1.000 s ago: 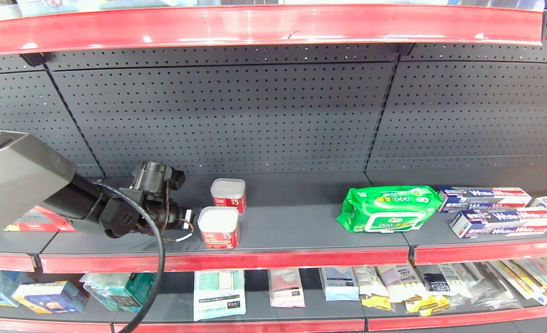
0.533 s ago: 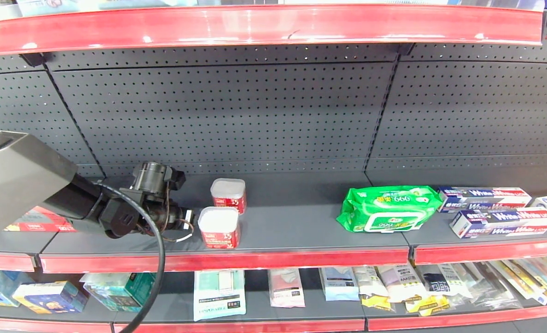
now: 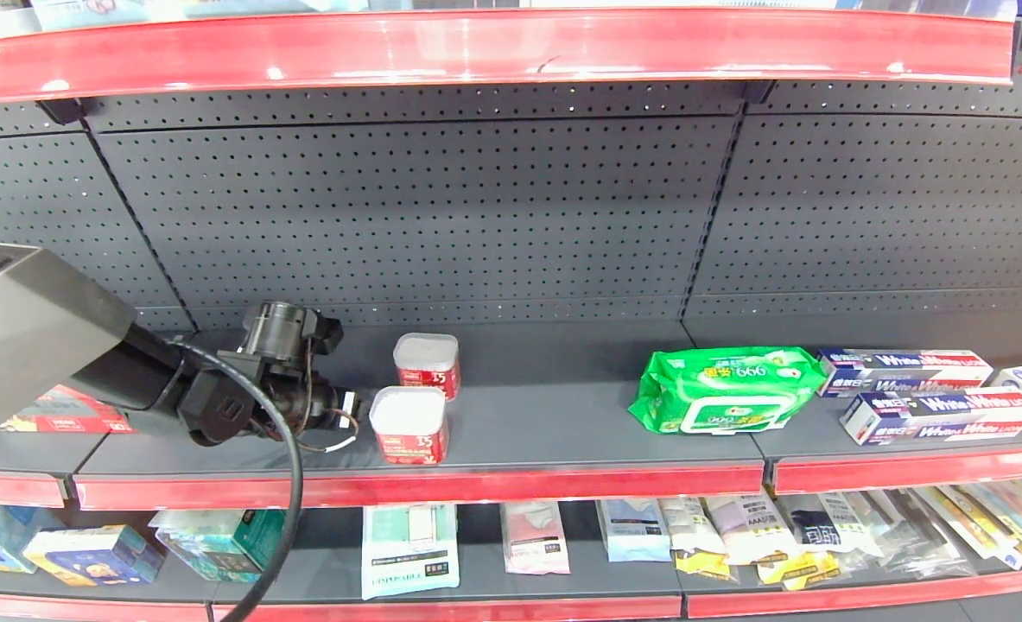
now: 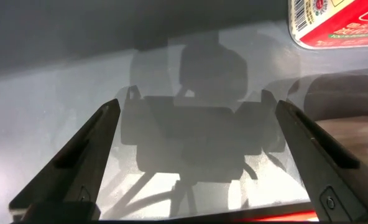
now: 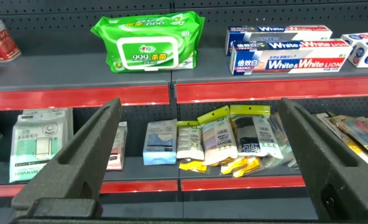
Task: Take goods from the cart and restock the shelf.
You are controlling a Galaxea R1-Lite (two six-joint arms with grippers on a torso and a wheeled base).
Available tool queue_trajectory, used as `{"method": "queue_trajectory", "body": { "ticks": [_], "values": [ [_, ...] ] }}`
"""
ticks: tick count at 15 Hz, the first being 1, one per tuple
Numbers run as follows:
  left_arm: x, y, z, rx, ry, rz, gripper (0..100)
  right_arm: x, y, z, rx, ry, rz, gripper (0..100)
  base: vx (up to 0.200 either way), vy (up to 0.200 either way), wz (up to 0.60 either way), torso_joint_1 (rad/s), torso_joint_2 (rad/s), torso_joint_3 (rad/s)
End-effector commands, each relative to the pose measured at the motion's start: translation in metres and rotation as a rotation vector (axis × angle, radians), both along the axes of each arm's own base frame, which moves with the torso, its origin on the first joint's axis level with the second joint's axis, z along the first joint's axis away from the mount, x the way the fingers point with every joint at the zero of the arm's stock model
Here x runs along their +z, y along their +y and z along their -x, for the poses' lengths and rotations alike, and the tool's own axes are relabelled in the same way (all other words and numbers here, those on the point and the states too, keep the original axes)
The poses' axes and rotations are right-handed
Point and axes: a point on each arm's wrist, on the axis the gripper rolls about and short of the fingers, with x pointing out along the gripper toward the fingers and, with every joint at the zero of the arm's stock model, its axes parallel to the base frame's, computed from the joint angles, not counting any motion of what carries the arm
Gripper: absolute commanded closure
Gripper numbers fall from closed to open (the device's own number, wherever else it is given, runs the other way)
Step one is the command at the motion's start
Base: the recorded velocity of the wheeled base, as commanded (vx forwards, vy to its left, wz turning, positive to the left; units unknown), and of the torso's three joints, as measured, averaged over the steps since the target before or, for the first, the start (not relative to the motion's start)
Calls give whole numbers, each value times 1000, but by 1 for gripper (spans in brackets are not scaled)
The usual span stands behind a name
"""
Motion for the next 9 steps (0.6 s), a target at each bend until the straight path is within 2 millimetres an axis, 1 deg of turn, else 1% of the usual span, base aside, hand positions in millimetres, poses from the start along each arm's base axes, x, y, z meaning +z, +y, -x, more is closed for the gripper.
{"method": "queue_trajectory", "body": {
  "ticks": [1,5,6,9],
  "values": [
    [14,11,10,27,-22,5,0,0,0,0,1,2,0,0,0,0,0,0,0,0],
    [36,36,39,82,-51,9,0,0,0,0,0,2,0,0,0,0,0,0,0,0],
    [44,44,52,105,-61,9,0,0,0,0,0,2,0,0,0,0,0,0,0,0],
    [52,57,81,140,-63,10,0,0,0,0,0,2,0,0,0,0,0,0,0,0]
  ]
}}
